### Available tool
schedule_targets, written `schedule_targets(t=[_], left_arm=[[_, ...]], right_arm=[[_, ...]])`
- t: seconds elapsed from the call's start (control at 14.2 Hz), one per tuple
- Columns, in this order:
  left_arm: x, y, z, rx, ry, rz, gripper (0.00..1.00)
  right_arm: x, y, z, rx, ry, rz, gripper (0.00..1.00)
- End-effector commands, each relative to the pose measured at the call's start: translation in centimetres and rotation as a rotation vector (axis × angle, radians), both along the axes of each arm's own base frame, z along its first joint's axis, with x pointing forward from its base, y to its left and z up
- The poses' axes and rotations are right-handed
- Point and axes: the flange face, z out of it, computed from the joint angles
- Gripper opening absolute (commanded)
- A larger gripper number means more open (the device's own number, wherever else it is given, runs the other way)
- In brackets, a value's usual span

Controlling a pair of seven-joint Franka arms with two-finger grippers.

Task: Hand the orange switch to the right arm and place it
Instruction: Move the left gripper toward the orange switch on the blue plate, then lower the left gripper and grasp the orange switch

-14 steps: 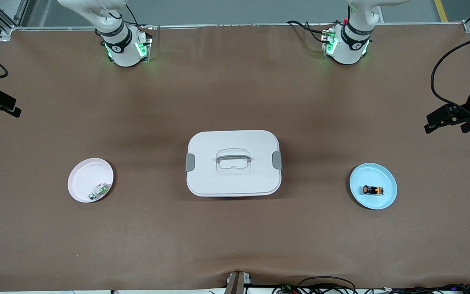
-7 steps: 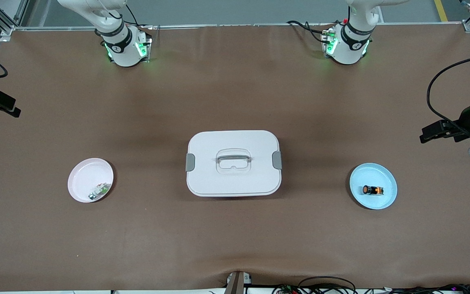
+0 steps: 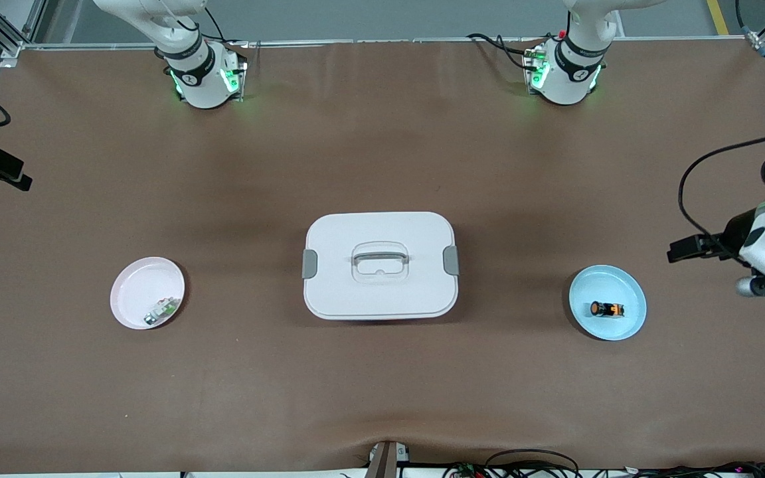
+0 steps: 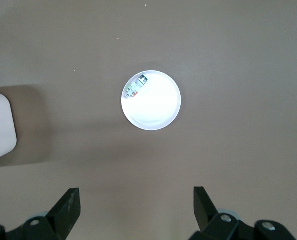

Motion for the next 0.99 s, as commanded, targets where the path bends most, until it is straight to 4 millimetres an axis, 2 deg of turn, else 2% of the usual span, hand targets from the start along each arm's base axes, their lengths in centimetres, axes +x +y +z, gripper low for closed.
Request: schedule_targets(t=[0.0,0.21,0.71,0.92], left_arm=[[1.9,0.4,-3.2,-0.004,-0.012,-0.014,1.00],[3.2,0.8,-5.8,-0.003,-0.047,-0.006,1.00],[6.1,-0.8,-15.9,-0.004,-0.108,-0.022,1.00],[6.2,-1.5,-18.4,-0.011,-0.095,-0.030,1.00]], right_arm=[[-0.4,0.1,0.5,-0.006,-0.007,-0.012,1.00],[-0.4,0.1,0.5,-0.006,-0.009,-0.012,1.00],[-0.3,-0.1,0.4,-0.004,-0.009,-0.015,1.00],[-0.3,-0.4,0.3,-0.006,-0.007,-0.018,1.00]])
